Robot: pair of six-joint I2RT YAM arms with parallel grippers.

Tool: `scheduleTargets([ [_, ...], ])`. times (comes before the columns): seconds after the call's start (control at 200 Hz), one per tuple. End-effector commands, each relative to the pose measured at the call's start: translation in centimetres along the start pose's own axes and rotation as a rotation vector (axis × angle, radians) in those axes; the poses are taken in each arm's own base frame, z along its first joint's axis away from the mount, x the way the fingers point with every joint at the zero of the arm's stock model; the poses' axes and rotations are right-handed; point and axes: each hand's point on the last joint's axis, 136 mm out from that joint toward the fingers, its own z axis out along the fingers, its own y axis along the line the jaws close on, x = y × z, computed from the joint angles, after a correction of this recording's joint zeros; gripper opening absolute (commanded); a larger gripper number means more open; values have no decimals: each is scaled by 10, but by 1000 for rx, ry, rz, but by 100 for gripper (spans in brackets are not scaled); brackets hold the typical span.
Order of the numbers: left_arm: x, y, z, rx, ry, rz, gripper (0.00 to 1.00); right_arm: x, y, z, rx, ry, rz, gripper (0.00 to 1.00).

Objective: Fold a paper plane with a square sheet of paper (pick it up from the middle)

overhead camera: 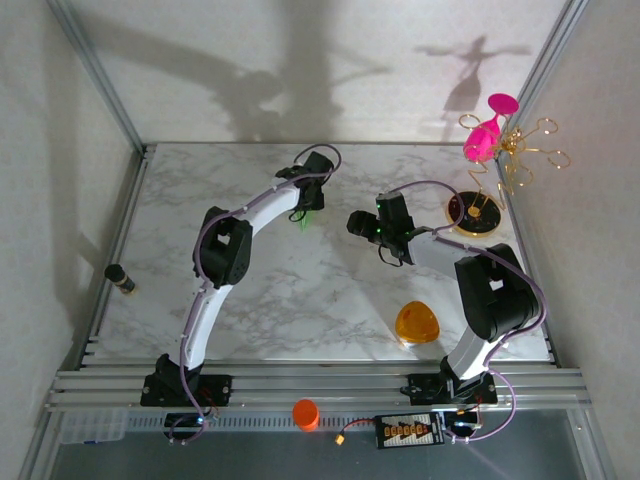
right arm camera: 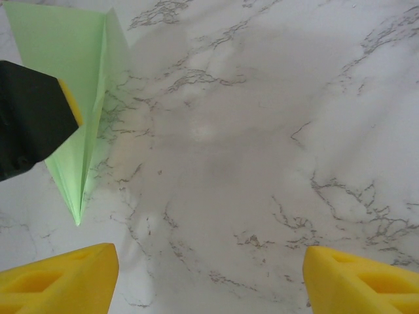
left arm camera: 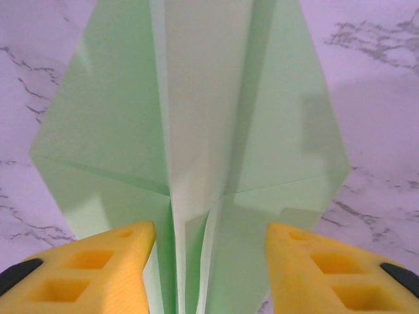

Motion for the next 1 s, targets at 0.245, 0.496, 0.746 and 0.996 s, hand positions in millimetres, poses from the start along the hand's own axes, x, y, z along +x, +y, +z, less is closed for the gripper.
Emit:
scheduleTargets([
  [0.245,-55,6,-76,45,-137,-88,51,-16,9,-4,-15,-33,4,76],
  [0.496,-95,52,-173,51,-386,-215,63,-67,13,-39,56,-202,-79,87],
  [0.746,-79,139,-246,-24,-672,-278,85,-106,-7,-109,202,-493,-205,99],
  [0.996,-10,244,-260,-185,-886,-422,99,-104,-69,-163,459,-722,-180,99],
])
